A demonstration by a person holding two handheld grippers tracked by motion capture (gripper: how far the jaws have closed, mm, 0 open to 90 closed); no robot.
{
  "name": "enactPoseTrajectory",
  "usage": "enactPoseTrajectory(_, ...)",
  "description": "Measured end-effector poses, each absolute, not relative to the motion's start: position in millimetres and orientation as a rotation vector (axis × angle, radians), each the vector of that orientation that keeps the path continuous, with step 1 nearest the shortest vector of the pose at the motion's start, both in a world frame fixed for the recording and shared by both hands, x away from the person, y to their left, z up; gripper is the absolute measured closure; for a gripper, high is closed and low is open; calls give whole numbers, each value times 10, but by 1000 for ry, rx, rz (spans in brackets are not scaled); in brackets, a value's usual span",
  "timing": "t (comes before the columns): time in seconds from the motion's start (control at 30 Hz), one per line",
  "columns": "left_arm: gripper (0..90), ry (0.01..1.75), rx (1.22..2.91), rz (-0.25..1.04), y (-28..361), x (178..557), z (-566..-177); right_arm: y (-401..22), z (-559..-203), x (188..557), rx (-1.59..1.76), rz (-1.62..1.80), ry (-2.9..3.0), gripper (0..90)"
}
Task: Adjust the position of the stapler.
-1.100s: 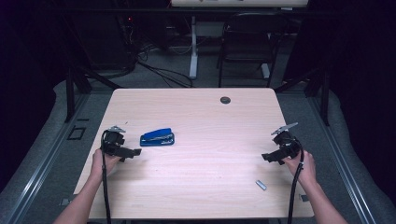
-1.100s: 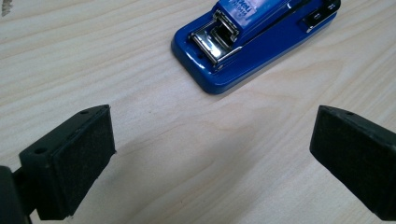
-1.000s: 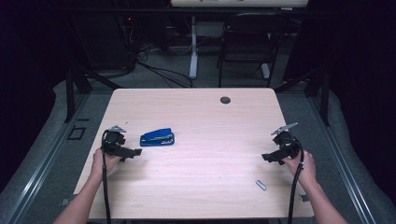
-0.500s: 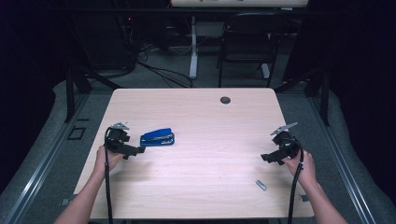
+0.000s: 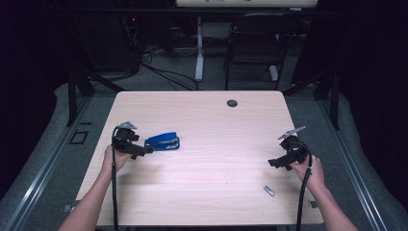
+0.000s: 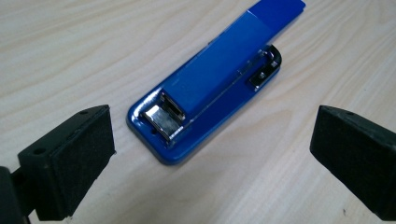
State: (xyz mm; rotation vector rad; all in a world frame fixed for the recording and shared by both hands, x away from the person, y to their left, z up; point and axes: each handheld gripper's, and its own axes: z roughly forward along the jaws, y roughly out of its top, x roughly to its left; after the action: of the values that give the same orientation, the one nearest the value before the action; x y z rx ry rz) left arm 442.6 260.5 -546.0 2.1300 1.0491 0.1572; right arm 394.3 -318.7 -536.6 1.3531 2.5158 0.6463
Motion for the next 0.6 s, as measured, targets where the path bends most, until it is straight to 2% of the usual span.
enactPoseTrajectory(0.37, 1, 989, 2207, 151, 2474, 4547, -5536, -3199, -5389, 3950, 1371, 640, 2514, 40)
enactPoseTrajectory(0.6, 22, 1013, 2218, 170, 2414, 4658, -5534, -3198, -5392, 3950, 1374, 636, 2516, 42)
